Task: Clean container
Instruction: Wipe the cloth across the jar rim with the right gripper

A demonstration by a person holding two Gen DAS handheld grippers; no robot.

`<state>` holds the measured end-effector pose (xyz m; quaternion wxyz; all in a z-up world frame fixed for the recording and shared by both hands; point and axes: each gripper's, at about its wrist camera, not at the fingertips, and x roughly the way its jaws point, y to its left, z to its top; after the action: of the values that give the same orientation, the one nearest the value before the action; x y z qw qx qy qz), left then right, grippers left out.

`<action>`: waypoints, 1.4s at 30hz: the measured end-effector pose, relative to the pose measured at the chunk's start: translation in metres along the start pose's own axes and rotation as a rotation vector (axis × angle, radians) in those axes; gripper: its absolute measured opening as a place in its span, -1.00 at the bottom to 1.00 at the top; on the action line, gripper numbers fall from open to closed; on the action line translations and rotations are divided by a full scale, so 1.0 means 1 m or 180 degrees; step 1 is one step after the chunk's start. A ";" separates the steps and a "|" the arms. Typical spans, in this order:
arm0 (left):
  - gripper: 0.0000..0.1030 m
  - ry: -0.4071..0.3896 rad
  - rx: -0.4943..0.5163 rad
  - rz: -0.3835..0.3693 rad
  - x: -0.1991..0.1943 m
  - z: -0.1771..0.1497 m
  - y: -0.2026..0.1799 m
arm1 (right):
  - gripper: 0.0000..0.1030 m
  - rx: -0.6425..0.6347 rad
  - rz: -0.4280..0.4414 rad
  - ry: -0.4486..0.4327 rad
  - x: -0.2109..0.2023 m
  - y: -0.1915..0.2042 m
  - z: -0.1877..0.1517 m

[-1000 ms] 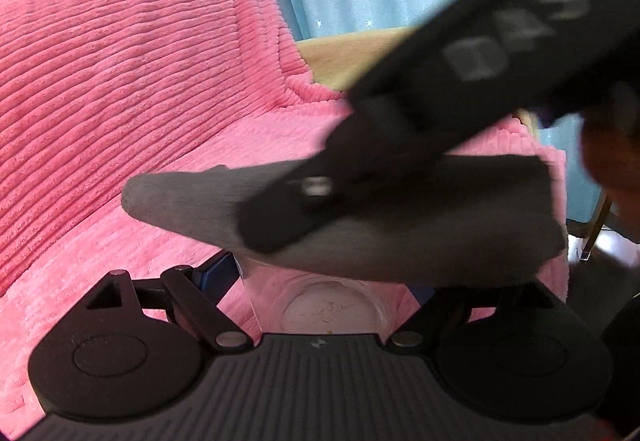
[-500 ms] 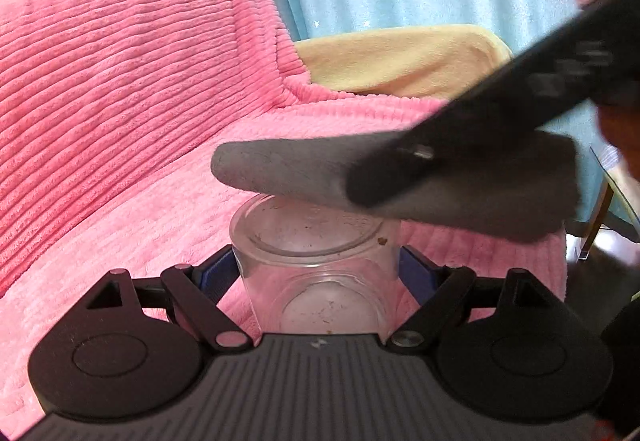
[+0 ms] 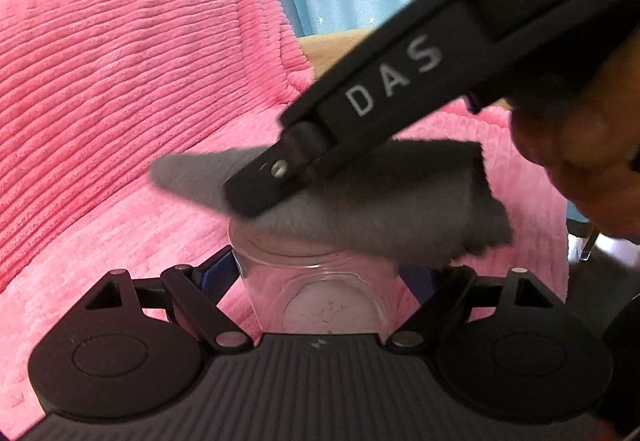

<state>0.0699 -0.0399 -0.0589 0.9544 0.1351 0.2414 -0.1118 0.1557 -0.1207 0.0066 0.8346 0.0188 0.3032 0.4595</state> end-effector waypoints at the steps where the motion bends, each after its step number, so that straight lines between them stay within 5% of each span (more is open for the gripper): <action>1: 0.66 0.0000 -0.0001 -0.0003 -0.001 -0.001 0.000 | -0.88 0.0006 -0.0060 0.0006 -0.002 -0.004 0.000; 11: 0.66 -0.0010 0.0111 0.0041 -0.001 0.000 -0.009 | -0.86 -0.0081 -0.0119 0.0199 -0.039 0.011 -0.021; 19: 0.66 0.0017 0.0077 0.0062 0.003 0.002 -0.004 | -0.86 -0.0092 0.0082 0.0152 -0.009 0.014 -0.007; 30: 0.66 0.0023 0.0006 0.0000 0.003 0.001 -0.001 | -0.87 -0.0263 -0.0270 0.0257 -0.009 -0.008 0.001; 42: 0.66 0.0040 0.0043 0.0014 0.006 0.004 -0.003 | -0.86 0.0097 0.0143 0.0313 -0.028 0.003 -0.013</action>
<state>0.0762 -0.0451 -0.0594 0.9522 0.1428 0.2463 -0.1104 0.1359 -0.1441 0.0102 0.8078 0.0158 0.3503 0.4738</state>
